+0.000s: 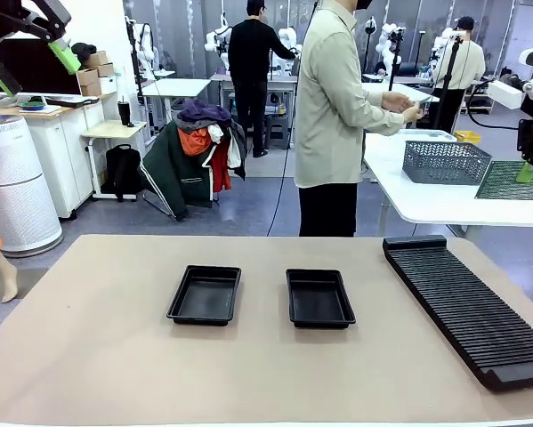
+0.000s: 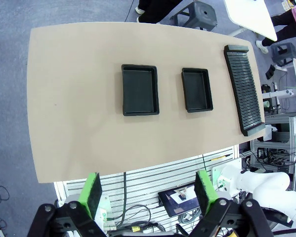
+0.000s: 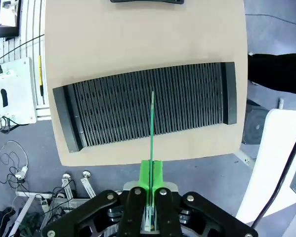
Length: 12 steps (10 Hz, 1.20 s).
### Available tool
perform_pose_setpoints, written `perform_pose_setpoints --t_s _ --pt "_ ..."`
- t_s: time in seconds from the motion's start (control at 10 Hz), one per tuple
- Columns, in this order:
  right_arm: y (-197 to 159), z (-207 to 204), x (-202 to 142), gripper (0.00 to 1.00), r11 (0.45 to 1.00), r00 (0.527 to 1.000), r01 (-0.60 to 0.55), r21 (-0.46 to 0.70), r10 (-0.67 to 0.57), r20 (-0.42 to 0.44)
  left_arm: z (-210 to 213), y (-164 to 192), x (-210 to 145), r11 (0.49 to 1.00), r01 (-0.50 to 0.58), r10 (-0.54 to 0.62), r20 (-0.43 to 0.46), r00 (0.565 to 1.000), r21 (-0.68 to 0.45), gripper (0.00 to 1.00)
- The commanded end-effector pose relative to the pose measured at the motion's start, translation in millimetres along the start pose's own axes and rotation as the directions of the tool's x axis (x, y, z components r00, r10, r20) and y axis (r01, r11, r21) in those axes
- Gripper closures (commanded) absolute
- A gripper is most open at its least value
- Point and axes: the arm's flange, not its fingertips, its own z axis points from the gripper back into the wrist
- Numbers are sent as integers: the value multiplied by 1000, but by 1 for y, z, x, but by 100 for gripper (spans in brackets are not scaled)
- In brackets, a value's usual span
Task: Inspect and transfer BCBs to ESD trays.
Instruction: Pick up the Blank PCB from the PCB Rack and place it in the left ESD tray.
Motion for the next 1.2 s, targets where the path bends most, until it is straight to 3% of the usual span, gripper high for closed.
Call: perform_pose_setpoints --t_s 0.0,1.1 --pt "0 0 3 100 1000 1000 0 0 0 -6 -1 1 0 1000 0 0 -1 1000 -2 0" --pt "0 0 2 97 1000 1000 -6 1 6 2 -1 1 0 1000 0 0 -1 1000 -2 0"
